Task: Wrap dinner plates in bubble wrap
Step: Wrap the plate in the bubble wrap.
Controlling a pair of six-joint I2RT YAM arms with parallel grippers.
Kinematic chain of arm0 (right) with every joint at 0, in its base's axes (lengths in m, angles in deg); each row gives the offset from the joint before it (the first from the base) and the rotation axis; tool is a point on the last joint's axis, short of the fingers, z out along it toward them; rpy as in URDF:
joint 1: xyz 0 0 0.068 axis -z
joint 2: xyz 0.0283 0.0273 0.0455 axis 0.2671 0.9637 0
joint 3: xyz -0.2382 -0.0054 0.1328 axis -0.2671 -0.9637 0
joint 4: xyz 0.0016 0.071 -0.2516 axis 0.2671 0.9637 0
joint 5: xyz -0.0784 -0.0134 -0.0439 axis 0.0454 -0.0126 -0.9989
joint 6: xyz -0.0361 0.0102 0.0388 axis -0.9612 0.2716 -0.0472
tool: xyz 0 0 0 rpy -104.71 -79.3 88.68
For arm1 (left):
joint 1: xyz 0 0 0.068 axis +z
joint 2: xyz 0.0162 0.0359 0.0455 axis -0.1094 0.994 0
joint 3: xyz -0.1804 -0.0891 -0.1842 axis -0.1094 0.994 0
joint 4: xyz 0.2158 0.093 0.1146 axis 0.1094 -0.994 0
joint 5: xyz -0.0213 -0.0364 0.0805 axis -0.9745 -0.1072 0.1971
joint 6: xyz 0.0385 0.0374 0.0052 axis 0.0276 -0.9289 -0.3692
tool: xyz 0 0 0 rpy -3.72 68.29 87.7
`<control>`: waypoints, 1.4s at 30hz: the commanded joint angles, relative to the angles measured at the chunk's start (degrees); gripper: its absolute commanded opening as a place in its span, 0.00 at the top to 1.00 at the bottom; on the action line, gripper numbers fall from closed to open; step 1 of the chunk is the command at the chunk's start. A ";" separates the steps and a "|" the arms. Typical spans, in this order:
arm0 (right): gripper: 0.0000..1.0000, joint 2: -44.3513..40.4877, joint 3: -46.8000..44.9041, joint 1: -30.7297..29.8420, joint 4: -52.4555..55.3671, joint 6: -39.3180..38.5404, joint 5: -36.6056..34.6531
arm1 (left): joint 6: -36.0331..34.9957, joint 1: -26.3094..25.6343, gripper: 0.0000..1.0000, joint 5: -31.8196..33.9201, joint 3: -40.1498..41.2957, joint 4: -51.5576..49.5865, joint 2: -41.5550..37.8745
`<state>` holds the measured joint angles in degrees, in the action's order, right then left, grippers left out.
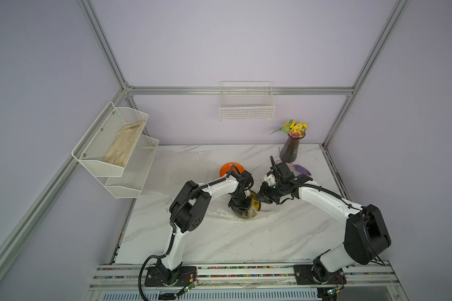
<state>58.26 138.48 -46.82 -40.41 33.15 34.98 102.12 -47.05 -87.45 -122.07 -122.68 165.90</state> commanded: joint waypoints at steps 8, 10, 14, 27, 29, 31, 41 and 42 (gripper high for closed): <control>0.97 7.97 -2.96 -2.24 4.72 -1.34 5.56 | 0.70 0.87 0.73 1.76 3.68 0.54 3.43; 0.96 9.19 -2.44 -0.65 6.57 -1.43 -1.26 | 0.76 0.96 0.73 1.75 3.82 0.46 3.25; 0.93 9.02 -2.92 4.18 6.47 -2.07 -11.87 | 0.79 0.96 0.73 1.99 4.24 -0.03 3.25; 0.78 5.28 -8.18 18.06 8.07 -10.56 -27.85 | 0.43 0.96 0.73 1.85 6.49 -0.34 3.57; 0.73 4.07 -7.13 20.17 9.85 -11.97 -29.21 | 0.43 0.96 0.73 1.91 6.68 -0.25 3.51; 0.66 1.77 -6.45 21.47 11.17 -13.01 -30.42 | 0.36 0.96 0.73 1.91 6.80 -0.25 3.62; 0.45 -12.60 -10.70 22.40 16.16 -13.06 -13.48 | -0.09 0.97 0.73 1.47 6.44 -0.33 3.93; 0.44 -13.14 -12.38 22.39 14.54 -12.24 -11.28 | -0.02 0.98 0.73 1.46 6.36 -0.34 3.96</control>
<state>46.68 129.76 -24.22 -27.36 20.41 16.64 102.21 -46.03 -91.95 -119.45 -121.17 165.33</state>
